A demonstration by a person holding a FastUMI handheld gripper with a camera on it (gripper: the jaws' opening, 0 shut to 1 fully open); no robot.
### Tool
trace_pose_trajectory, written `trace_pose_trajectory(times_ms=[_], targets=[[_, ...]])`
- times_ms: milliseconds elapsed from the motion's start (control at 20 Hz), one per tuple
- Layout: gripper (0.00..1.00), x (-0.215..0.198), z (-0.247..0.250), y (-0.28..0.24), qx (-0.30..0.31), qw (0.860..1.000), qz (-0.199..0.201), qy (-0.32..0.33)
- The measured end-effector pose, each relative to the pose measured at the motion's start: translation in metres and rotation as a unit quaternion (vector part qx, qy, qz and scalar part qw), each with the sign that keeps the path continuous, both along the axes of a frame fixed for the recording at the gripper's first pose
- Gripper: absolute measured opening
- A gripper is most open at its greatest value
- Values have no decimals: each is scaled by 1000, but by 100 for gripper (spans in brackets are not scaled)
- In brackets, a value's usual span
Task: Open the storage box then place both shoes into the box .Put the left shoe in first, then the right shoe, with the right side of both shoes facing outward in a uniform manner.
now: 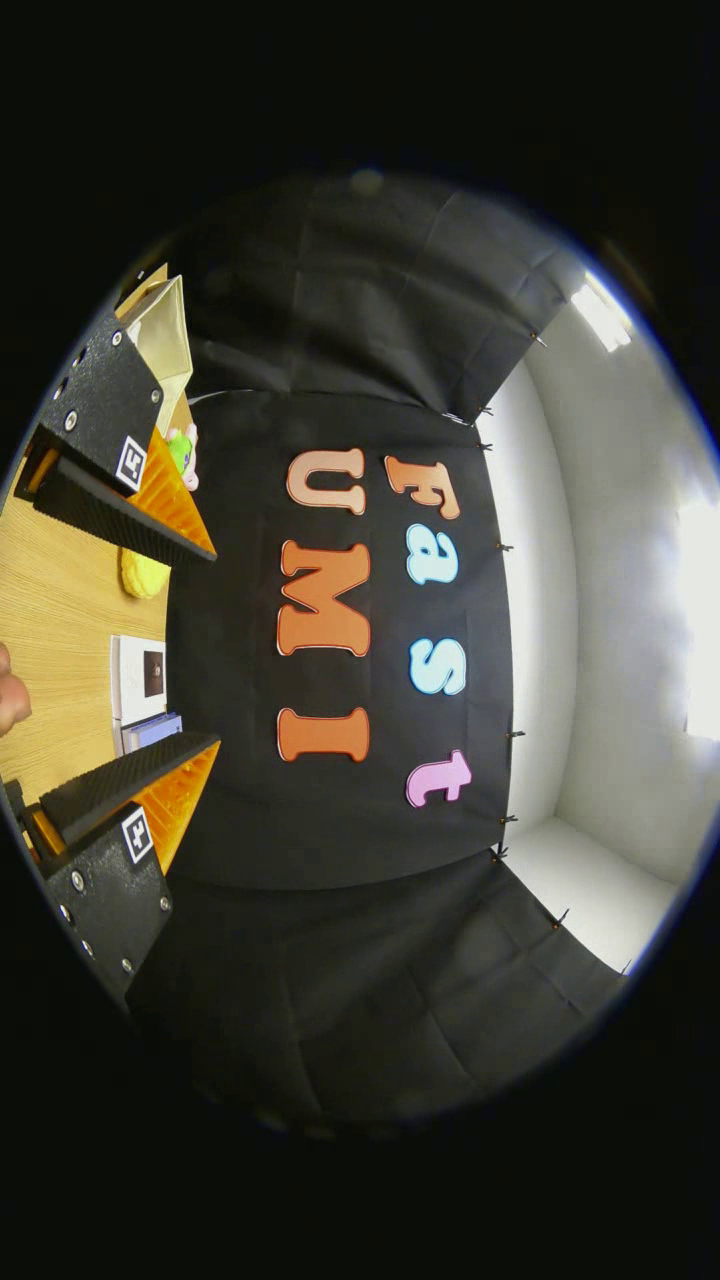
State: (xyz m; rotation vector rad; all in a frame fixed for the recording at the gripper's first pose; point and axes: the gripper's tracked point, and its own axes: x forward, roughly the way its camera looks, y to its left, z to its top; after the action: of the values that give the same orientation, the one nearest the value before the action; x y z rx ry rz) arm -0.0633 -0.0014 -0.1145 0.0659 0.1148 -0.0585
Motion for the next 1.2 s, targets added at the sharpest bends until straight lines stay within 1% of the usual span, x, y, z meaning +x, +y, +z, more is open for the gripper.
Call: trace_pose_trajectory(times_ms=[650,1200], targets=[[98,-5,3,10,1,1000,16,-6],[98,0,9,10,-5,1000,16,-8]])
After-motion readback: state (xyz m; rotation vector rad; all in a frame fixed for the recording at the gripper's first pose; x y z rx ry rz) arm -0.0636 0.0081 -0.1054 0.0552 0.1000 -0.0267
